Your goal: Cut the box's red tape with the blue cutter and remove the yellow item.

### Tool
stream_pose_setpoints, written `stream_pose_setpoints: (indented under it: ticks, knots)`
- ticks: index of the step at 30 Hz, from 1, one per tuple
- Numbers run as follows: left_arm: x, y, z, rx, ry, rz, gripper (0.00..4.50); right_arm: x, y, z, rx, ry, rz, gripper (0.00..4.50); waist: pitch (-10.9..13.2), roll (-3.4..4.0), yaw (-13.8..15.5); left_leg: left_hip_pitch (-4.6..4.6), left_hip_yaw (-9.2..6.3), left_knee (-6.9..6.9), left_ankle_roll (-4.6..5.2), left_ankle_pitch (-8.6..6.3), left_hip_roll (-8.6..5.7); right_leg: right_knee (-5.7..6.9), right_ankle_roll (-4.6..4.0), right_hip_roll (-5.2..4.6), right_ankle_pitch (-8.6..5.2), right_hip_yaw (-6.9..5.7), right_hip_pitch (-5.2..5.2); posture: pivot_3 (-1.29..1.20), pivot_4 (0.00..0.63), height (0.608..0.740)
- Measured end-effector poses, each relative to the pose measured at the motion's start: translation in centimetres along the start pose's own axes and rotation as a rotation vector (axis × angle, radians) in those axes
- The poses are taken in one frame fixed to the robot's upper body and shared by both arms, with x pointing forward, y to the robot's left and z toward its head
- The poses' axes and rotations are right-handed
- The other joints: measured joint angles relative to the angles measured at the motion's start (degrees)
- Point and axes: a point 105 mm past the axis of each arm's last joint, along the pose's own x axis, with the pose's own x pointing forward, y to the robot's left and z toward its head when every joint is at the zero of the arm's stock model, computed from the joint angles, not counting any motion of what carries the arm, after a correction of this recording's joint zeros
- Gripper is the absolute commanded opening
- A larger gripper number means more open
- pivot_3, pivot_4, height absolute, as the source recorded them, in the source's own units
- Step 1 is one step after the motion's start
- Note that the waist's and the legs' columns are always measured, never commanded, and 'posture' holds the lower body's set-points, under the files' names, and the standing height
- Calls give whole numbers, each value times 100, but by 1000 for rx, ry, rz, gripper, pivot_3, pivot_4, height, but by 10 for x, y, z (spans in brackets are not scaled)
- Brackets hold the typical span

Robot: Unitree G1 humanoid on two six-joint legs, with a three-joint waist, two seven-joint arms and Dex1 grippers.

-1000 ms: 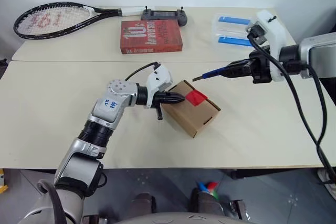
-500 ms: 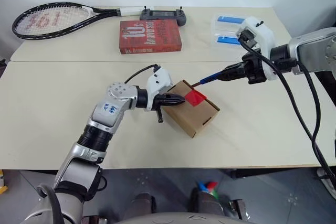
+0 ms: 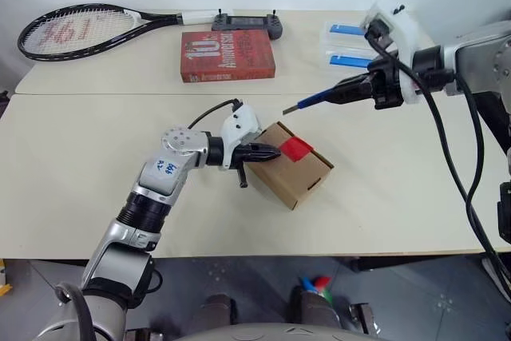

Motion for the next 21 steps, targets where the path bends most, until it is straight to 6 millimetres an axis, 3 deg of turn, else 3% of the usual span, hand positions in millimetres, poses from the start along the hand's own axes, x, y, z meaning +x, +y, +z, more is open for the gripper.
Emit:
stream_pose_setpoints:
  ticks: [4, 21]
  knots:
    - [-1, 0, 0, -1, 0, 4, 0, 9, -2, -20, 32, 45, 9, 137, 0, 0, -4, 0, 2, 1, 0, 0, 0, 2, 0, -1, 0, 1, -1, 0, 150, 740]
    - [-2, -2, -1, 3, 11, 3, 0, 13, -1, -36, 40, 77, 18, 137, -1, 1, -14, 1, 9, 11, -1, 0, 1, 17, 0, -2, 0, 7, -6, 0, 150, 740]
